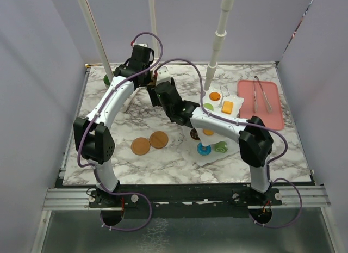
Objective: Serve the afternoon tea
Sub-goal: Pick up the cup at the center of the board, then move the coaster to the center of the board, then place the cup on the coaster.
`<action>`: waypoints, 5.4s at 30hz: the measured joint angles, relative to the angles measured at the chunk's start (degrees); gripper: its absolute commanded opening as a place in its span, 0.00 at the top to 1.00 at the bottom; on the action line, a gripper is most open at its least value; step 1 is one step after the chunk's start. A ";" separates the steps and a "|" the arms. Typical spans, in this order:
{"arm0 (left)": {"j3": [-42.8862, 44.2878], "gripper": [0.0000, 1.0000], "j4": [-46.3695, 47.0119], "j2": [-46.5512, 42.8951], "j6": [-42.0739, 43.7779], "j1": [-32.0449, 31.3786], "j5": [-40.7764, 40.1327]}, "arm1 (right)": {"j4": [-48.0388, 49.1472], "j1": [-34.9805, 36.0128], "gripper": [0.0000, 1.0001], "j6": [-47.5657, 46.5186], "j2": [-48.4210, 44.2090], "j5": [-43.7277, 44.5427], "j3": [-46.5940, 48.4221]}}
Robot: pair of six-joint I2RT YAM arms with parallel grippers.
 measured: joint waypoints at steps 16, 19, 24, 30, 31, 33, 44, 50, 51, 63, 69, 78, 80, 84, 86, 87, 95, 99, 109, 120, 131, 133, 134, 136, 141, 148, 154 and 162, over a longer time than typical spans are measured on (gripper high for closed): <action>-0.17 1.00 -1.33 -0.48 -1.75 0.15 -0.87 | -13.94 -0.02 0.74 3.58 8.55 1.03 14.56; -0.44 1.00 -1.27 -1.22 -2.64 0.17 -0.63 | -13.16 0.20 0.99 4.37 8.39 1.84 13.70; -1.40 0.98 -2.32 -2.80 -2.54 -0.26 0.07 | -7.06 0.76 0.99 3.87 5.49 1.38 6.84; -1.42 0.19 -2.34 -4.13 -2.08 -0.83 2.75 | -2.23 0.83 0.99 3.69 1.33 1.42 -0.07; -1.42 0.13 -2.08 -4.63 -2.19 -0.83 3.43 | -1.88 0.83 0.99 3.72 0.63 1.27 -1.40; -1.14 0.02 -1.70 -6.10 -1.53 -0.83 4.98 | -1.95 0.76 1.00 3.67 0.13 1.31 -2.82; -7.50 0.01 1.55 -18.23 11.93 5.29 17.94 | -4.50 1.62 0.99 4.07 -1.84 -1.05 -3.04; -17.59 0.01 -5.97 -27.96 31.52 11.23 31.95 | -5.79 1.38 1.00 4.83 -3.54 -1.60 -3.04; -19.12 0.01 -7.87 -28.76 35.10 11.32 34.32 | -5.81 1.38 1.00 4.98 -3.76 -1.60 -3.04; -45.53 0.03 -10.75 -35.15 57.18 7.26 48.59 | -8.66 1.01 0.99 6.51 -4.37 0.07 -3.04; -59.47 0.04 1.09 -42.69 62.31 -3.28 42.14 | -9.14 0.98 0.99 9.49 -4.68 1.46 -3.61; -68.15 0.06 24.63 -39.17 64.52 -10.32 28.98 | -9.86 0.98 0.99 12.11 -5.66 2.82 -4.42; -69.11 0.07 27.47 -38.07 65.72 -11.78 27.28 | -9.88 0.98 0.99 12.39 -5.75 2.93 -4.42; -69.53 0.07 30.71 -36.09 68.61 -13.77 25.29 | -10.03 0.98 1.00 12.61 -5.77 2.97 -4.42; -69.53 0.07 30.99 -35.76 70.29 -14.19 25.03 | -10.10 0.98 0.99 12.70 -5.77 2.97 -4.42; -69.53 0.07 30.84 -35.71 71.41 -14.23 25.05 | -10.10 0.98 0.99 12.74 -5.77 2.97 -4.42; -69.53 0.07 24.55 -35.69 81.74 -14.91 27.52 | -10.14 0.98 0.99 12.90 -5.77 2.97 -4.42; -69.53 0.10 23.37 -35.15 84.94 -16.11 28.06 | -10.34 0.98 0.99 12.90 -5.77 2.97 -4.42; -70.05 0.15 33.40 -28.09 87.36 -18.23 24.74 | -11.06 0.98 1.00 12.92 -5.77 2.97 -4.42; -64.92 0.24 41.07 -18.84 83.36 -17.75 19.41 | -11.06 0.98 0.99 12.44 -5.77 4.61 -4.42; -61.66 0.11 37.66 -18.21 79.71 -15.19 16.48 | -11.50 0.24 0.99 11.85 -5.77 4.90 -4.07; -60.70 0.06 31.39 -22.36 79.76 -15.17 18.34 | -12.07 0.24 0.99 11.80 -5.77 4.87 -3.48; -60.15 0.04 28.33 -24.65 79.76 -15.17 19.28 | -12.31 0.13 1.00 11.80 -5.77 4.83 -3.02; -58.47 0.01 21.42 -30.32 79.41 -15.15 21.38 | -12.55 -0.02 0.99 11.85 -5.77 4.76 -2.29; -52.98 0.01 7.58 -43.15 76.61 -14.12 25.31 | -13.84 -0.13 0.99 12.85 -5.77 3.10 -1.70; -48.22 0.01 -6.56 -50.84 70.79 -11.52 26.49 | -17.33 0.44 0.99 14.64 -5.38 -0.55 -2.10; -43.91 0.01 -10.36 -53.68 67.45 -10.01 26.47 | -18.03 1.11 1.00 17.00 -4.42 -3.80 -4.09; -36.44 0.01 -11.85 -52.24 60.52 -9.88 25.57 | -19.19 1.95 0.99 19.34 -0.33 -6.84 -8.26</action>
